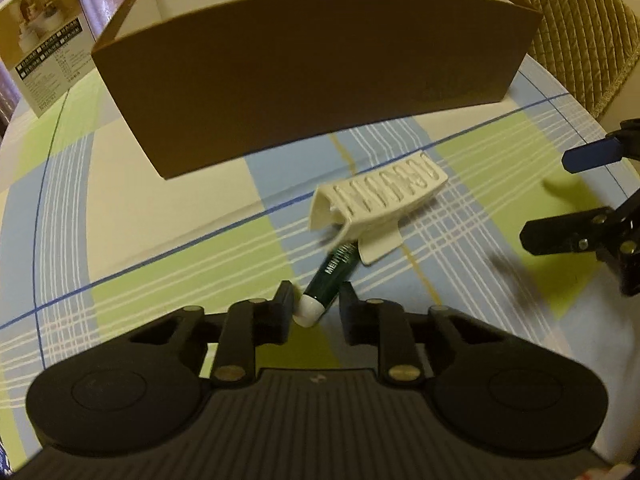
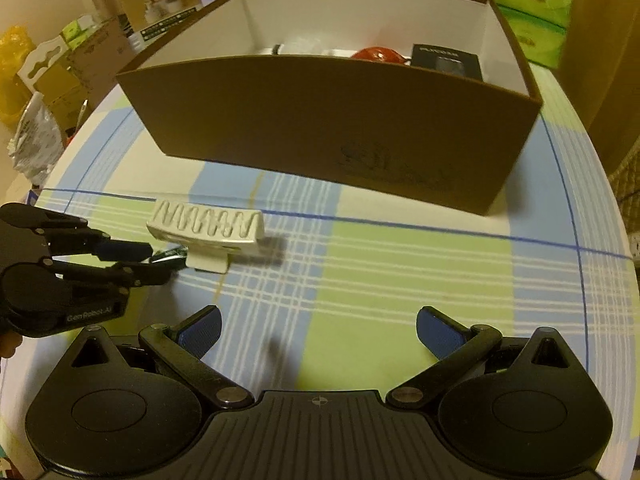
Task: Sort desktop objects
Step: 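Grasp the green lip gel tube with the left tool while the right tool approaches the white holder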
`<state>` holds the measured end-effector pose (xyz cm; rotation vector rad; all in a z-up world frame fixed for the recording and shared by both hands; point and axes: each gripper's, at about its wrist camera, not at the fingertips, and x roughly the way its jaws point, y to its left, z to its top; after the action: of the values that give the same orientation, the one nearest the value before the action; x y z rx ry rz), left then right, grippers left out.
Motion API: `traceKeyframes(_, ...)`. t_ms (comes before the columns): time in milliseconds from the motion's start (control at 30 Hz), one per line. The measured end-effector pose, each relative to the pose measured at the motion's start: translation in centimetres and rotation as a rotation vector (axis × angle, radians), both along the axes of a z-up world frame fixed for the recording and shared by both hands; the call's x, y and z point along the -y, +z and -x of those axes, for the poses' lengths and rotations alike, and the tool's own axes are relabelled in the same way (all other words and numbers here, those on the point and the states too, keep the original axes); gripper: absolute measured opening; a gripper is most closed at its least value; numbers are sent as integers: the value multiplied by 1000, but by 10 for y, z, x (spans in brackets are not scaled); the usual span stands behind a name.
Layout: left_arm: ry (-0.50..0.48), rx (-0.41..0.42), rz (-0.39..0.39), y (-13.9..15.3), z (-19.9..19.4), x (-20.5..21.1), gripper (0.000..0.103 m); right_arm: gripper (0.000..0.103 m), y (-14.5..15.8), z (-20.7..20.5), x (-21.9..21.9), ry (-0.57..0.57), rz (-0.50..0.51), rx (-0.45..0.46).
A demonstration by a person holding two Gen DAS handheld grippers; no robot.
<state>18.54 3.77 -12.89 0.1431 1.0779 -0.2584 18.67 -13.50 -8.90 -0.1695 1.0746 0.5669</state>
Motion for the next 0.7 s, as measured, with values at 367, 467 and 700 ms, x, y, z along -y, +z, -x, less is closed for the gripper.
traceKeyframes(367, 138, -11, -35, 1, 29, -51, 12, 101, -11, 4, -5, 18, 9, -22)
traceKeyframes(467, 179, -26, -32, 1, 34, -64, 13, 101, -11, 4, -11, 36, 5, -21)
traceKeyframes(700, 200, -23, -22, 1, 29, -67, 21, 101, -9, 2, -26, 90, 4, -1)
